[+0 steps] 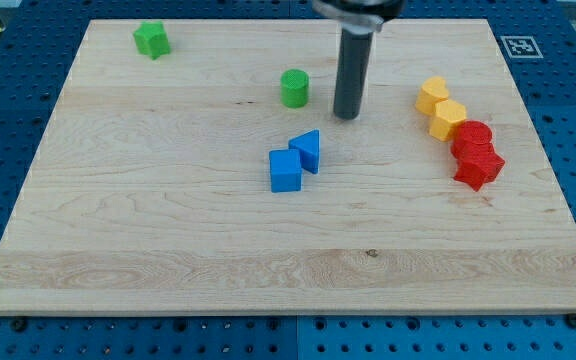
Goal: Move the triangle diagonal to the green circle
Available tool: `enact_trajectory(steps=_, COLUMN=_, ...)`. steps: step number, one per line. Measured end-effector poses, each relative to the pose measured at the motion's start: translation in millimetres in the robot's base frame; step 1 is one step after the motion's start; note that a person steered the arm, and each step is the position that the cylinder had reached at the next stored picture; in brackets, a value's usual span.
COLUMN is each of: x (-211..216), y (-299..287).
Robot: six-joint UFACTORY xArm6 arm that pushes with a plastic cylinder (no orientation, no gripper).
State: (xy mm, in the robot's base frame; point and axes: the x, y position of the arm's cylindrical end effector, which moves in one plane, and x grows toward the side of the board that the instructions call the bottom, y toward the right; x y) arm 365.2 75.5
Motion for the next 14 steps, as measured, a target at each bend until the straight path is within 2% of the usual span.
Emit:
enact_trajectory(steps=1, x=-10.8, y=-26.5)
enact_trajectory(steps=2, x=-11.1, y=-86.8)
enact_trajectory(steps=3, x=-29.9, y=-141.1)
enact_trajectory(steps=4, x=-43.1, y=-166.2)
enact_trajectory(steps=6, x=-42.3, y=-86.1)
enact_trajectory(steps=7, x=-16.4, y=-63.9)
enact_trajectory(steps=8, x=26.8, y=-104.7)
enact_trajectory(steps=9, x=78.8, y=-120.4)
enact_trajectory(steps=10, x=105.1, y=-94.3)
enact_trajectory(steps=11, x=103.6, y=-22.2)
enact_trajectory(steps=12, x=89.8, y=15.6)
enact_trajectory(steps=14, x=80.7, y=-50.3)
